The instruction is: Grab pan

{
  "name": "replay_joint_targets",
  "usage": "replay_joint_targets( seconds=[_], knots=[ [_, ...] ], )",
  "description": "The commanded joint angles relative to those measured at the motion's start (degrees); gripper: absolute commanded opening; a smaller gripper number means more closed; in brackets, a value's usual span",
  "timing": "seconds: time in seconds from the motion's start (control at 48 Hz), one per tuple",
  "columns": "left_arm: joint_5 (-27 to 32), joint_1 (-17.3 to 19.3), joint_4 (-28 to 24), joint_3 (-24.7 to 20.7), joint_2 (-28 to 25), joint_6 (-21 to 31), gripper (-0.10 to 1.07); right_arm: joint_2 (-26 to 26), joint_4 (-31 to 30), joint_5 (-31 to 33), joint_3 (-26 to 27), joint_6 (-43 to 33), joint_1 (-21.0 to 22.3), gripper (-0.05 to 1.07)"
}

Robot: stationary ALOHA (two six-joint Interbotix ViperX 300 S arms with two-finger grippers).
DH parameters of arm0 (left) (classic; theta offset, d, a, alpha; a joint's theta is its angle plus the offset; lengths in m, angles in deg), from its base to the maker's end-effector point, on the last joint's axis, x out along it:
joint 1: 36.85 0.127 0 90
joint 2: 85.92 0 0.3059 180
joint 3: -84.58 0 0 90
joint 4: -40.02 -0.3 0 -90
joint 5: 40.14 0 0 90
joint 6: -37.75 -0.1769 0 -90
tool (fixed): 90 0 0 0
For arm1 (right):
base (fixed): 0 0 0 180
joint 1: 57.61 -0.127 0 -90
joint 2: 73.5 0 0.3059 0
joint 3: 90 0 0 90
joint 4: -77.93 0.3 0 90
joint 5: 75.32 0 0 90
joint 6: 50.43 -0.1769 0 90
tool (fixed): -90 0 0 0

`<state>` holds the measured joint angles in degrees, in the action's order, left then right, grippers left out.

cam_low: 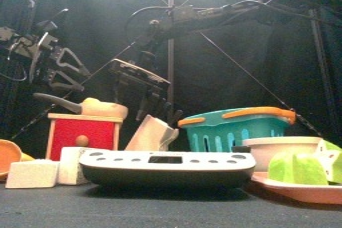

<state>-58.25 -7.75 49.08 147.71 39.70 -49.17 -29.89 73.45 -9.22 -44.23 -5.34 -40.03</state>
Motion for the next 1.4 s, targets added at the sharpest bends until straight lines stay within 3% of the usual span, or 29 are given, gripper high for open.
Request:
replay_joint_targets(
  seconds=[0.0,0.646,1.375],
  knots=[
    [-0.53,0.09,-0.18,-0.62,-0.09,-0.09,0.94,1.67,0.35,-0.18,1.76,0.09,0.53,0.78],
    [-0.62,0.09,-0.18,-0.62,-0.09,-0.09,0.94,1.58,1.41,0.53,1.93,-0.53,0.62,0.41],
    [-0.44,0.09,-0.18,-0.35,-0.09,0.0,0.94,5.71,3.16,4.31,1.76,2.9,0.0,0.4]
  ],
)
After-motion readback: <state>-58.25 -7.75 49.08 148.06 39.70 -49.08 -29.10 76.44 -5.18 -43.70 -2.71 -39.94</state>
